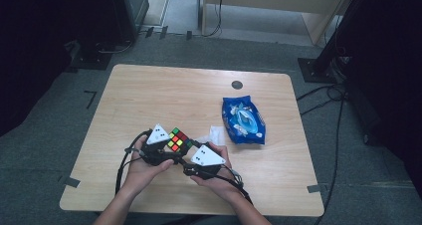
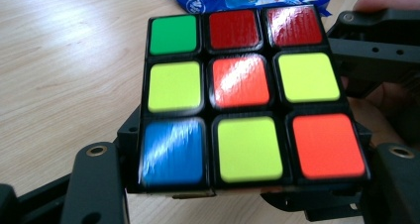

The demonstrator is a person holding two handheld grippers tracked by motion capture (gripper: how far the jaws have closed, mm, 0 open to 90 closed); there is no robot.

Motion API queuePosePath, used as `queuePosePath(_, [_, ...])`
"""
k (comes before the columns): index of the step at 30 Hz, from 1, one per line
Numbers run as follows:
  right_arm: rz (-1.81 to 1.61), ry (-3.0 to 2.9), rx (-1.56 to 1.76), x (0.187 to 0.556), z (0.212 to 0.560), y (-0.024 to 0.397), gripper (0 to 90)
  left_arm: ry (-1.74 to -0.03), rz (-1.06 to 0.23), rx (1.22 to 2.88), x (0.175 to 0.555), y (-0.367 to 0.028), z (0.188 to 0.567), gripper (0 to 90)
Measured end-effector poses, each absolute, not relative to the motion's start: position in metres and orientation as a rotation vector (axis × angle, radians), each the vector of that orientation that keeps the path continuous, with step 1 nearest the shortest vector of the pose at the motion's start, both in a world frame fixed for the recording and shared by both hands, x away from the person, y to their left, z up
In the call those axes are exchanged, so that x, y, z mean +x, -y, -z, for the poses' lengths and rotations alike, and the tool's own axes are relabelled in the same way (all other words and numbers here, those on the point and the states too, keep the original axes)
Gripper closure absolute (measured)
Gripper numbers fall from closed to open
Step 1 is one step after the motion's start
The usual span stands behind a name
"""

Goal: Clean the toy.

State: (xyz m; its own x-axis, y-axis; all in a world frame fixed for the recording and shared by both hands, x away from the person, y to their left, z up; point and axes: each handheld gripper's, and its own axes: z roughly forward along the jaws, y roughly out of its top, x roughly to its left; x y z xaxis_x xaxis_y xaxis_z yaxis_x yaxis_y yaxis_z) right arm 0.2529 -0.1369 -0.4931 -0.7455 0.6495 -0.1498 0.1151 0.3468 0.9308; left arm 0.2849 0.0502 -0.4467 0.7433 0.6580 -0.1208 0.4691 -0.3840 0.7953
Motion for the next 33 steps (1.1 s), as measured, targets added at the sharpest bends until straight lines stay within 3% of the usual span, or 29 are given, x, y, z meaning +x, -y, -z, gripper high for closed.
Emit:
queuePosePath(5, [-1.312,-2.112,0.561,0.250,0.492,0.135,34.7,-0.848,-0.250,2.040,0.285,-0.052,0.447,32.6])
queuePosePath(11, [-1.294,-2.126,0.675,0.256,0.498,0.137,30.0,-0.871,-0.277,1.984,0.286,-0.060,0.443,33.6])
queuePosePath(13, [-1.259,-2.120,0.767,0.262,0.503,0.142,37.8,-0.871,-0.276,1.962,0.287,-0.064,0.441,33.6])
queuePosePath(17, [-1.416,-2.118,1.050,0.274,0.500,0.160,72.2,-0.855,-0.279,1.942,0.286,-0.065,0.440,33.6])
queuePosePath(18, [-1.492,-2.139,1.088,0.276,0.498,0.164,76.0,-0.848,-0.280,1.945,0.285,-0.065,0.440,33.6])
queuePosePath(26, [-1.733,-2.095,1.220,0.273,0.487,0.169,89.9,-0.808,-0.290,1.967,0.281,-0.057,0.441,33.6])
queuePosePath(33, [-1.854,-2.051,1.257,0.276,0.481,0.184,90.0,-0.786,-0.278,2.011,0.281,-0.053,0.446,33.6])
